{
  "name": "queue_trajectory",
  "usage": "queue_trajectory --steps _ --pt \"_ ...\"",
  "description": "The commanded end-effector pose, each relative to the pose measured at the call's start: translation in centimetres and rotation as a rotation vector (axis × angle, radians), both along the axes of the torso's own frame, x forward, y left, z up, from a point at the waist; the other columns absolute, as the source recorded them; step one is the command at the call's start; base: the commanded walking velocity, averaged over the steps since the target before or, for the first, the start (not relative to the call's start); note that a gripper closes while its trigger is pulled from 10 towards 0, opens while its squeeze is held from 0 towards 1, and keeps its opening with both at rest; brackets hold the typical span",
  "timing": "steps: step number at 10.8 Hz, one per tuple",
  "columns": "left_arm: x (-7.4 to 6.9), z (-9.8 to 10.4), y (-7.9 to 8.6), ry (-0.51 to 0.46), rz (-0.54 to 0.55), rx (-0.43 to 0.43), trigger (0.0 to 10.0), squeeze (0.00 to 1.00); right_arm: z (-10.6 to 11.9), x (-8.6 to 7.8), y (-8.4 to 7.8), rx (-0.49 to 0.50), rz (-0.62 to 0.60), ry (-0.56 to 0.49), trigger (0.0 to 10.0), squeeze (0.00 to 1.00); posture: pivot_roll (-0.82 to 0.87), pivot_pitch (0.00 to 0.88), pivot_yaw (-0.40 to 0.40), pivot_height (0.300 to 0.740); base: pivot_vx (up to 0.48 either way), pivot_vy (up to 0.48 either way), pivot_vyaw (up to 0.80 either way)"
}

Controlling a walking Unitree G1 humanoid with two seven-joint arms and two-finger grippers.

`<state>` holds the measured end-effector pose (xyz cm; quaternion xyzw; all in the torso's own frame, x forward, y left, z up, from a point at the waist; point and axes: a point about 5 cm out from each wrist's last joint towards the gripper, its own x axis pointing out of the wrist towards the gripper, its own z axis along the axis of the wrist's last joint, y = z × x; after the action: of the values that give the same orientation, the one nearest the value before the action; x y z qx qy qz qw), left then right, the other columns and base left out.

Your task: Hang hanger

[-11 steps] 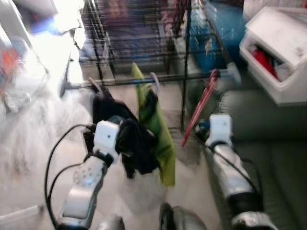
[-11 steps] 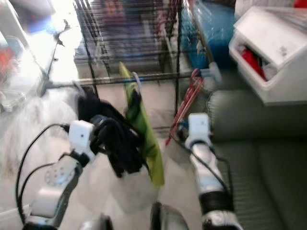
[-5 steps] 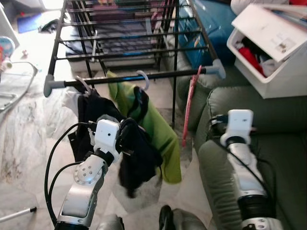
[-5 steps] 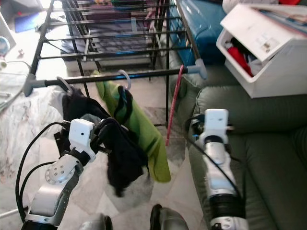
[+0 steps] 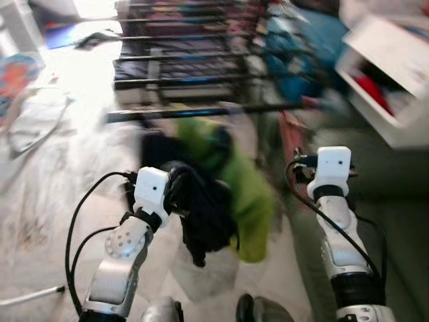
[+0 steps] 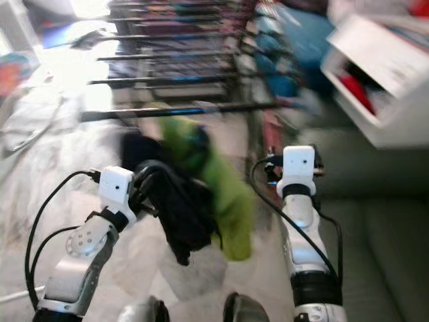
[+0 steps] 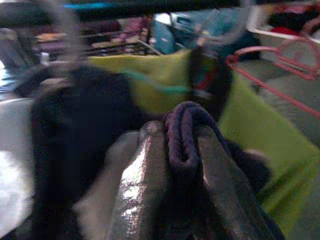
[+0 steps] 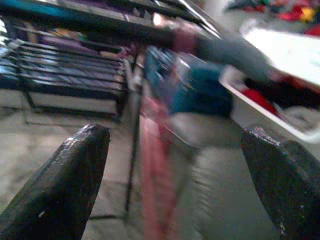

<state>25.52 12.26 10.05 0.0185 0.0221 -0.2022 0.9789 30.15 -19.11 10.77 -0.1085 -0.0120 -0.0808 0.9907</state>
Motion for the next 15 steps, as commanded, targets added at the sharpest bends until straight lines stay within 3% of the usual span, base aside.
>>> queue_trajectory --steps 1,5,7,15 --pt "0.1 0.9 0.2 -0.038 0.004 -0.016 10.0 0.0 0.5 0.1 0.5 -0.009 0.014 -0.024 10.0 0.0 -0.02 0.062 -0.017 0.74 0.0 0.48 0.0" --pt "-0.3 0.7 -0.3 -0.035 -0.035 0.003 10.0 0.0 0.1 -0.2 -0.1 -0.025 -0.023 -0.01 10.0 0.0 -0.02 0.069 -0.015 0.74 0.0 0.0 0.0" --pt "-0.3 0.8 -0.3 -0.036 -0.037 0.002 10.0 0.0 -0.1 -0.2 -0.4 -0.033 -0.034 -0.001 10.0 0.0 -0.02 0.071 -0.014 0.74 0.0 0.0 -0.8" --pt "-0.4 1.0 -0.6 -0.051 -0.062 0.002 10.0 0.0 0.2 0.1 -1.1 -0.059 -0.053 -0.004 10.0 0.0 -0.02 0.077 -0.013 0.74 0.0 0.0 0.0"
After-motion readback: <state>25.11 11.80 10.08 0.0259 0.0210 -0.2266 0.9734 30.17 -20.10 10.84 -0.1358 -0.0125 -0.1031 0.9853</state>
